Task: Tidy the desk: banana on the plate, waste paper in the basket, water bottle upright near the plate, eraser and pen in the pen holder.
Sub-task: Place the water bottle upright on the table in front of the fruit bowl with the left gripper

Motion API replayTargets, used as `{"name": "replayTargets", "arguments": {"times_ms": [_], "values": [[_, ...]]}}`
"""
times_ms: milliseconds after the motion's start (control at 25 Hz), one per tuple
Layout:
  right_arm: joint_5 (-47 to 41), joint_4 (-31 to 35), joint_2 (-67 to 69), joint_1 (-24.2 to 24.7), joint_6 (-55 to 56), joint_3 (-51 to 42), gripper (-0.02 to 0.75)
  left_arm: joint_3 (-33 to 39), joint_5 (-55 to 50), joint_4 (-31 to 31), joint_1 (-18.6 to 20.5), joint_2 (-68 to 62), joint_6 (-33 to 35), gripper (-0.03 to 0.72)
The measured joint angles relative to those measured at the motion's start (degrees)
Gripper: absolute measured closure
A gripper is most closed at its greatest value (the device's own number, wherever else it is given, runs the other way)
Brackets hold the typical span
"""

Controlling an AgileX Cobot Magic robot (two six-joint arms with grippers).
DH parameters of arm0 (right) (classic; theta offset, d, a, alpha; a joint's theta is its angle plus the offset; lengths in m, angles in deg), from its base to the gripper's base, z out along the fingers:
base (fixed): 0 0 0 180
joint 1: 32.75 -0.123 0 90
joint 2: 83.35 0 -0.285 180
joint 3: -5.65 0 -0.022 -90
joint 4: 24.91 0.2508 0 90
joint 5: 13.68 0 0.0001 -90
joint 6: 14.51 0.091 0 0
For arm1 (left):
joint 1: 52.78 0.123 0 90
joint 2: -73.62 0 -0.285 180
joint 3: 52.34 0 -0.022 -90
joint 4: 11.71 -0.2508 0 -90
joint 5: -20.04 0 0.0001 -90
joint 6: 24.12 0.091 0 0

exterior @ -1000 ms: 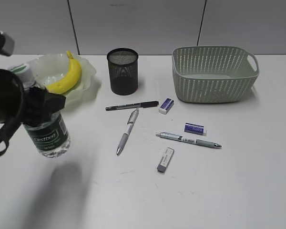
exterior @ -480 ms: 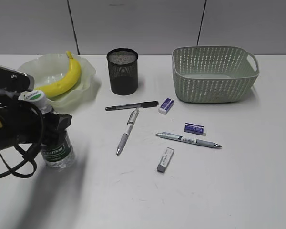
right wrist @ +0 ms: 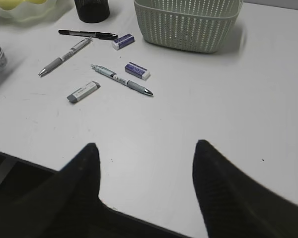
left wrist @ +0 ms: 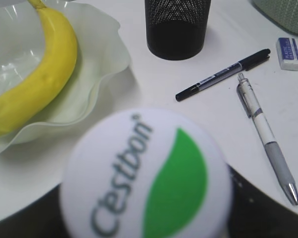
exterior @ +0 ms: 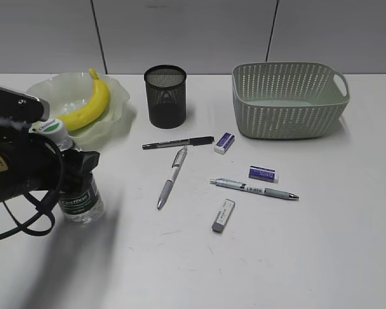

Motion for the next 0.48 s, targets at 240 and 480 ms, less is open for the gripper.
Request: {"name": "replayTargets", "arguments": {"times_ms": [240,480], "values": [[0.0,0.0,0.0,0.0,0.0,0.0,0.271,0.0,0.0,0.1,0.0,0.0,0.0,0.168],[0.0,0.0,0.0,0.0,0.0,0.0,0.27,0.0,0.0,2.8,0.0,0.0,0.0,0.057]]}}
